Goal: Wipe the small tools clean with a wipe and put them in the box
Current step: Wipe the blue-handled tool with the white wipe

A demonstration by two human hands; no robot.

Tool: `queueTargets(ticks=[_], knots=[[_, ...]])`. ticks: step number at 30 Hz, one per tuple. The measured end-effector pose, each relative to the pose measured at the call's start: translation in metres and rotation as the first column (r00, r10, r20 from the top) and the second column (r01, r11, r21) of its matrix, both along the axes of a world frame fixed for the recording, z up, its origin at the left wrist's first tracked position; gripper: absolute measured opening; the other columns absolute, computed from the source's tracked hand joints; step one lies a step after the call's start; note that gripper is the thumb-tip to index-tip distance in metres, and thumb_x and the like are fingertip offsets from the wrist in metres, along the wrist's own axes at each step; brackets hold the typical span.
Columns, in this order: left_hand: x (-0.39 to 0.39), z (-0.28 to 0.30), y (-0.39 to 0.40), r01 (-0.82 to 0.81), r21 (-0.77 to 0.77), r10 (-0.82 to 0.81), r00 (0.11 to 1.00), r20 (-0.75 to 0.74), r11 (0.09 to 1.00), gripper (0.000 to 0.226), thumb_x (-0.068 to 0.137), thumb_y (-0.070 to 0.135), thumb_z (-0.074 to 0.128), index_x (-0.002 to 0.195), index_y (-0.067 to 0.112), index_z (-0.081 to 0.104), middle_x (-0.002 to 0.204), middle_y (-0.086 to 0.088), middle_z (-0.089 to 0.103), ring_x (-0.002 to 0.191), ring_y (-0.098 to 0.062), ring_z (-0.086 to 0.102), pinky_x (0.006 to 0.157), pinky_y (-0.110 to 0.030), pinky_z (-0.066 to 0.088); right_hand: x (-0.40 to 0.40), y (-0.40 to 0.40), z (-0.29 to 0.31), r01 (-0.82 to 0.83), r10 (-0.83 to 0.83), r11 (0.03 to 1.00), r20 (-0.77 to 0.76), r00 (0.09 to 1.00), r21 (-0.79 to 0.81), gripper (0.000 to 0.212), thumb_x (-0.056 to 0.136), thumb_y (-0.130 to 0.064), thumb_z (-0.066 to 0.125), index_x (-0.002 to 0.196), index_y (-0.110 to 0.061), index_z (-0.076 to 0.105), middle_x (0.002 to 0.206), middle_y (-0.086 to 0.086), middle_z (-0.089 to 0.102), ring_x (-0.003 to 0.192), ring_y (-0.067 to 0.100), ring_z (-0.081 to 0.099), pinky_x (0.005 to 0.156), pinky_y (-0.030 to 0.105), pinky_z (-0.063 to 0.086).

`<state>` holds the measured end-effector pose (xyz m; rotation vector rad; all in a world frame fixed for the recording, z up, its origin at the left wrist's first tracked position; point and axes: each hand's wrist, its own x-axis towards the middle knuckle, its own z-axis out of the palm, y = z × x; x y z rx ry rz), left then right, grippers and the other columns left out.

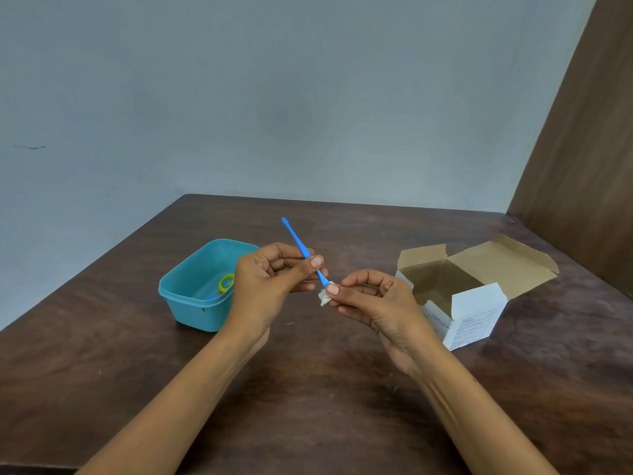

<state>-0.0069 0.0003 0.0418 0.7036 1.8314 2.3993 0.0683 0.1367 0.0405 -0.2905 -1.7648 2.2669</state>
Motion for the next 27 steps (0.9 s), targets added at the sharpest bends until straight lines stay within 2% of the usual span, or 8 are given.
queueTargets(ticks=[6,11,15,19,22,27], knots=[[-0.001,0.002,-0.002,0.005,0.031,-0.006,1.000,0.026,1.000,0.031,0.069,0.014,0.071,0.091,-0.006,0.066,0.075,-0.008,0.075,0.071,-0.015,0.073,0.057,-0.018,0.056,0.001,0.000,0.000,0.037,-0.036,0.998,-0.024,0.999,0.054,0.019,0.066,0.000,0.079,0.076,-0.007,0.064,0.075,0.012,0.074,0.068,0.016,0.071,0.059,0.019,0.056],[0.001,0.000,0.000,0.012,0.005,-0.012,0.999,0.041,1.000,0.021,0.073,0.006,0.071,0.090,-0.005,0.067,0.074,-0.010,0.074,0.069,-0.016,0.073,0.056,-0.018,0.056,0.002,0.000,-0.001,0.083,-0.073,0.985,-0.070,0.995,0.152,0.025,0.065,0.000,0.080,0.083,0.003,0.062,0.076,0.011,0.074,0.072,0.016,0.072,0.059,0.020,0.055],[0.000,0.001,-0.001,0.001,0.008,-0.002,1.000,0.030,1.000,0.016,0.073,0.004,0.072,0.087,-0.002,0.068,0.072,-0.009,0.074,0.069,-0.017,0.073,0.056,-0.018,0.056,0.001,0.000,-0.001,0.050,-0.044,0.987,-0.043,0.998,0.149,0.025,0.065,-0.001,0.080,0.072,-0.007,0.057,0.078,0.014,0.074,0.072,0.017,0.072,0.060,0.021,0.056],[0.000,0.003,-0.001,-0.008,0.003,0.008,1.000,0.020,1.000,0.015,0.072,0.005,0.073,0.085,-0.001,0.068,0.072,-0.008,0.074,0.068,-0.016,0.072,0.056,-0.019,0.056,0.002,0.002,0.000,0.018,-0.014,0.995,-0.038,0.999,0.100,0.028,0.065,0.002,0.079,0.071,-0.007,0.053,0.075,0.013,0.074,0.067,0.016,0.072,0.060,0.020,0.057],[0.000,0.002,-0.001,-0.033,-0.008,0.033,0.999,0.016,0.999,0.017,0.071,0.005,0.074,0.085,-0.003,0.068,0.071,-0.007,0.074,0.068,-0.017,0.073,0.054,-0.019,0.055,0.001,0.001,-0.002,0.112,-0.073,0.952,-0.144,0.987,0.286,0.030,0.063,0.002,0.081,0.068,-0.005,0.052,0.071,0.011,0.074,0.068,0.018,0.072,0.060,0.021,0.057],[0.000,-0.002,0.002,-0.108,-0.021,0.109,0.994,0.030,0.994,0.020,0.070,0.003,0.077,0.084,-0.007,0.065,0.068,-0.007,0.074,0.063,-0.014,0.071,0.053,-0.018,0.054,-0.002,-0.003,-0.013,0.332,-0.098,0.753,-0.402,0.911,0.568,0.033,0.066,0.002,0.082,0.062,-0.011,0.051,0.066,0.002,0.072,0.067,0.006,0.071,0.060,0.017,0.054]])
